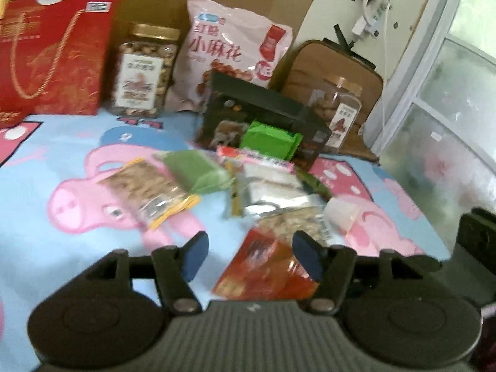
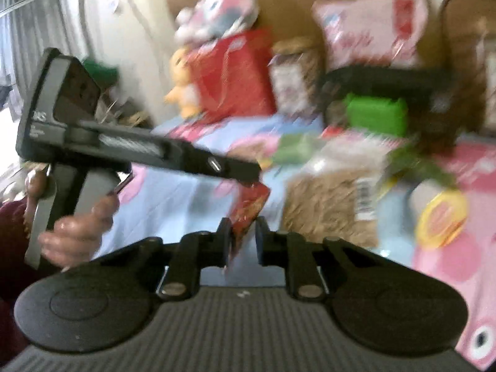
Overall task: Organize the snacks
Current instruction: 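Carry the red packet into the dark tin box and open the left tool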
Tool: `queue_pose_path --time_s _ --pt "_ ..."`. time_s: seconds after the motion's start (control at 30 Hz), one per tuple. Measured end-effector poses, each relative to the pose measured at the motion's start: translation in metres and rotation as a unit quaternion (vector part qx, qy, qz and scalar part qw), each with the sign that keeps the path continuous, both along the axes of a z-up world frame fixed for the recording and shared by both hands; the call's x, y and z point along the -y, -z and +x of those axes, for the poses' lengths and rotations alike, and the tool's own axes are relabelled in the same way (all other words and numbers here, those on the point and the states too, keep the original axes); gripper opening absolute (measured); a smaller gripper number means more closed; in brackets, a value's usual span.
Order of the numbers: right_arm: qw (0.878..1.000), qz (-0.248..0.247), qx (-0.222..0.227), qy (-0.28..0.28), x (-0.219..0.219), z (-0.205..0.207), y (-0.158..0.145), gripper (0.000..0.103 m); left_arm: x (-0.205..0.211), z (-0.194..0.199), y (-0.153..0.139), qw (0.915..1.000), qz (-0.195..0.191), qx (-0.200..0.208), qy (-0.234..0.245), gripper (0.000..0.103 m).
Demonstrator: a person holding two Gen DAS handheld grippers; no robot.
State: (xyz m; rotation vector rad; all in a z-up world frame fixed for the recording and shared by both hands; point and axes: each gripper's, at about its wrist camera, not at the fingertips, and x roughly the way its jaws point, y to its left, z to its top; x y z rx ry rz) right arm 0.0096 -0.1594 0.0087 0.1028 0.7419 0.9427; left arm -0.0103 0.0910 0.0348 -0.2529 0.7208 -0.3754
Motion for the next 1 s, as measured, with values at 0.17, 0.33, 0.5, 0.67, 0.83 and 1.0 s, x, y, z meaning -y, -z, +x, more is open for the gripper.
queue_pose_path --time_s 0.17,0.33,0.5,0.67,0.83,1.0 --pt "0.999 -0.022 0.001 0.037 0.003 0.003 0.005 0.023 -0.011 0.005 0.013 0.9993 -0.003 -0.035 -0.011 0.062" --pt "0.999 -0.035 0.014 0.036 -0.002 -0.005 0.006 0.027 -0.001 0.019 0.018 0.9992 -0.002 -0.035 0.022 0.063" --pt "0.999 -0.042 0.021 0.020 -0.009 -0.009 0.010 0.019 0.014 0.023 0.029 0.9963 0.001 -0.041 0.076 0.039" --pt "0.999 -0.026 0.030 0.018 -0.007 -0.005 0.002 0.015 0.013 0.012 0.014 0.9940 -0.030 -0.026 0.102 0.036" --pt "0.999 0.022 0.027 0.028 0.001 0.017 -0.020 0.010 0.010 0.021 -0.017 0.9963 -0.027 0.022 0.079 0.047" --pt "0.997 0.073 0.003 0.034 0.022 0.037 -0.034 0.009 -0.014 0.041 -0.014 0.9976 -0.056 0.012 0.039 0.078"
